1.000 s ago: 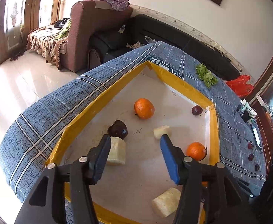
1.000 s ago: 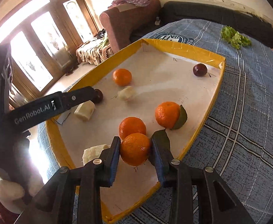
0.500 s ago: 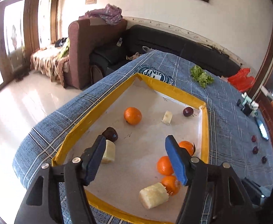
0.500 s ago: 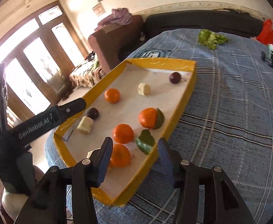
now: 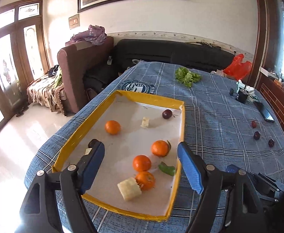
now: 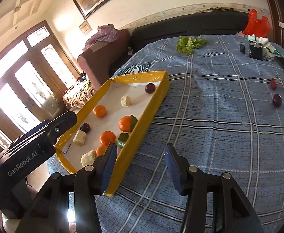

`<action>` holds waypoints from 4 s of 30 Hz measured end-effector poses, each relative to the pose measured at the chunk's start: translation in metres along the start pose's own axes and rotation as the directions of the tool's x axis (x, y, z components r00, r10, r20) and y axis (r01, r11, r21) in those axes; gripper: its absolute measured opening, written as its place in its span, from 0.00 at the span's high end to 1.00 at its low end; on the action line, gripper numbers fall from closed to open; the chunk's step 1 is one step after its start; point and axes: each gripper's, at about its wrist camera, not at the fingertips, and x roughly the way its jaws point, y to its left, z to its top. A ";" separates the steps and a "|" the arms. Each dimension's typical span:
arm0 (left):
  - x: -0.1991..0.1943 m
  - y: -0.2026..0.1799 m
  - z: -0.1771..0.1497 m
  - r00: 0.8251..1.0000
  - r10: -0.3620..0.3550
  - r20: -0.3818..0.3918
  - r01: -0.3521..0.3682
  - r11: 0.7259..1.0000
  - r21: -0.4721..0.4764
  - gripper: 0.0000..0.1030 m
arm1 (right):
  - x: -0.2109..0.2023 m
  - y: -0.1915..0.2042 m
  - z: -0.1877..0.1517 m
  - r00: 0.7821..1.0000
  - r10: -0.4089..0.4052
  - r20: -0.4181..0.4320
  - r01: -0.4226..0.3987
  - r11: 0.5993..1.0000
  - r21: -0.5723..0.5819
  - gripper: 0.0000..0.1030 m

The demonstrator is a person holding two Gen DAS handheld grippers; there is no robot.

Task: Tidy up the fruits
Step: 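Move both tools away from the tray toward the plums on the table, then grasp a dark plum with the right tool while the left tool grasps another plum, then carry both plums over the tray and open both tools to drop them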

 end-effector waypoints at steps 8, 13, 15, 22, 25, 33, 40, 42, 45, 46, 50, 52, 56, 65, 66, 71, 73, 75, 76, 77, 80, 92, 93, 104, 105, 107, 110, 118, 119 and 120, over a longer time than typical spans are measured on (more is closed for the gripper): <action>-0.005 -0.017 -0.001 1.000 -0.014 0.001 0.014 0.999 0.033 0.25 | -0.013 -0.016 -0.003 1.000 -0.014 0.018 0.014 0.999 0.035 0.45; -0.002 -0.018 -0.001 1.000 -0.023 -0.011 0.023 0.999 0.029 0.25 | -0.011 -0.024 -0.006 1.000 -0.022 0.010 0.022 0.999 0.042 0.44; 0.001 -0.015 -0.002 0.999 -0.033 -0.024 0.034 0.999 0.015 0.25 | -0.010 -0.031 -0.008 1.000 -0.031 0.003 0.031 0.998 0.053 0.44; 0.020 -0.013 -0.005 0.965 -0.221 -0.141 0.211 0.974 -0.081 0.20 | -0.026 -0.078 -0.003 0.996 -0.090 0.013 0.087 0.989 0.120 0.44; 0.025 -0.019 -0.007 0.950 -0.276 -0.147 0.264 0.960 -0.095 0.20 | -0.045 -0.110 0.003 0.988 -0.153 0.031 0.147 0.977 0.157 0.44; 0.048 -0.047 -0.014 0.911 -0.365 -0.193 0.351 0.930 -0.106 0.20 | -0.107 -0.202 0.032 0.910 -0.407 0.077 0.377 0.891 0.254 0.45; 0.049 -0.069 -0.016 0.903 -0.367 -0.224 0.365 0.930 -0.052 0.20 | -0.090 -0.248 0.067 0.874 -0.482 0.065 0.445 0.846 0.294 0.45; 0.049 -0.073 -0.015 0.901 -0.371 -0.225 0.368 0.928 -0.056 0.20 | -0.085 -0.265 0.073 0.869 -0.491 0.057 0.449 0.832 0.325 0.45; 0.051 -0.080 -0.015 0.902 -0.365 -0.230 0.364 0.930 -0.051 0.20 | -0.079 -0.283 0.073 0.877 -0.477 0.053 0.430 0.829 0.357 0.45; 0.052 -0.083 -0.015 0.903 -0.362 -0.232 0.362 0.931 -0.044 0.20 | -0.077 -0.286 0.072 0.880 -0.472 0.055 0.423 0.831 0.362 0.45; 0.059 -0.101 -0.012 0.905 -0.343 -0.253 0.350 0.937 -0.019 0.26 | -0.074 -0.291 0.055 0.893 -0.438 0.104 0.377 0.854 0.357 0.45; 0.058 -0.109 -0.009 0.910 -0.334 -0.246 0.345 0.939 0.000 0.27 | -0.070 -0.296 0.054 0.901 -0.428 0.076 0.373 0.851 0.370 0.45; 0.061 -0.120 -0.007 0.910 -0.336 -0.242 0.349 0.937 0.015 0.27 | -0.078 -0.290 0.056 0.896 -0.427 0.117 0.365 0.862 0.351 0.45; 0.079 -0.165 -0.007 0.885 -0.347 -0.311 0.386 0.919 0.074 0.27 | -0.088 -0.302 0.053 0.893 -0.434 0.122 0.359 0.848 0.389 0.45; 0.083 -0.173 -0.005 0.878 -0.355 -0.321 0.397 0.915 0.074 0.27 | -0.087 -0.303 0.053 0.895 -0.432 0.115 0.359 0.848 0.390 0.45; 0.098 -0.215 0.015 0.845 -0.419 -0.333 0.476 0.873 0.107 0.31 | -0.075 -0.303 0.052 0.900 -0.430 0.064 0.378 0.847 0.374 0.45; 0.108 -0.235 0.023 0.842 -0.427 -0.328 0.489 0.863 0.131 0.48 | -0.072 -0.301 0.052 0.899 -0.434 0.058 0.387 0.849 0.359 0.47; 0.121 -0.251 0.026 0.821 -0.445 -0.358 0.515 0.848 0.128 0.57 | -0.067 -0.299 0.051 0.898 -0.439 0.035 0.402 0.849 0.343 0.47; 0.128 -0.259 0.026 0.810 -0.455 -0.371 0.528 0.840 0.123 0.57 | -0.064 -0.298 0.051 0.897 -0.441 0.021 0.409 0.848 0.336 0.49; 0.133 -0.266 0.027 0.810 -0.452 -0.374 0.528 0.839 0.129 0.57 | -0.060 -0.298 0.050 0.895 -0.447 0.003 0.422 0.845 0.328 0.50; 0.144 -0.283 0.024 0.815 -0.440 -0.377 0.528 0.831 0.173 0.57 | -0.051 -0.296 0.049 0.880 -0.474 -0.039 0.463 0.835 0.297 0.55; 0.168 -0.334 0.014 0.817 -0.425 -0.390 0.549 0.781 0.299 0.51 | -0.057 -0.290 0.049 0.867 -0.499 -0.016 0.483 0.831 0.277 0.73; 0.168 -0.338 0.014 0.821 -0.421 -0.385 0.546 0.778 0.311 0.50 | -0.058 -0.290 0.050 0.863 -0.505 -0.011 0.487 0.827 0.282 0.73; 0.176 -0.364 -0.001 0.824 -0.411 -0.390 0.550 0.744 0.380 0.49 | -0.069 -0.305 0.050 0.866 -0.500 -0.008 0.468 0.804 0.366 0.72; 0.177 -0.365 -0.001 0.829 -0.403 -0.388 0.542 0.750 0.379 0.49 | -0.070 -0.306 0.050 0.866 -0.501 -0.008 0.468 0.803 0.370 0.72; 0.177 -0.364 0.000 0.834 -0.397 -0.383 0.533 0.759 0.374 0.65 | -0.070 -0.308 0.050 0.864 -0.504 -0.007 0.469 0.799 0.375 0.72; 0.177 -0.358 0.002 0.833 -0.394 -0.389 0.530 0.769 0.356 0.75 | -0.071 -0.310 0.050 0.863 -0.504 -0.008 0.469 0.797 0.381 0.72; 0.147 -0.311 0.012 0.835 -0.424 -0.350 0.522 0.811 0.263 0.75 | -0.084 -0.308 0.050 0.922 -0.374 0.103 0.301 0.858 0.415 0.72; 0.139 -0.300 0.014 0.838 -0.428 -0.338 0.519 0.816 0.255 0.75 | -0.087 -0.306 0.050 0.935 -0.328 0.135 0.247 0.876 0.415 0.72; 0.133 -0.291 0.015 0.836 -0.438 -0.331 0.524 0.816 0.245 0.75 | -0.087 -0.305 0.051 0.947 -0.285 0.150 0.203 0.889 0.411 0.72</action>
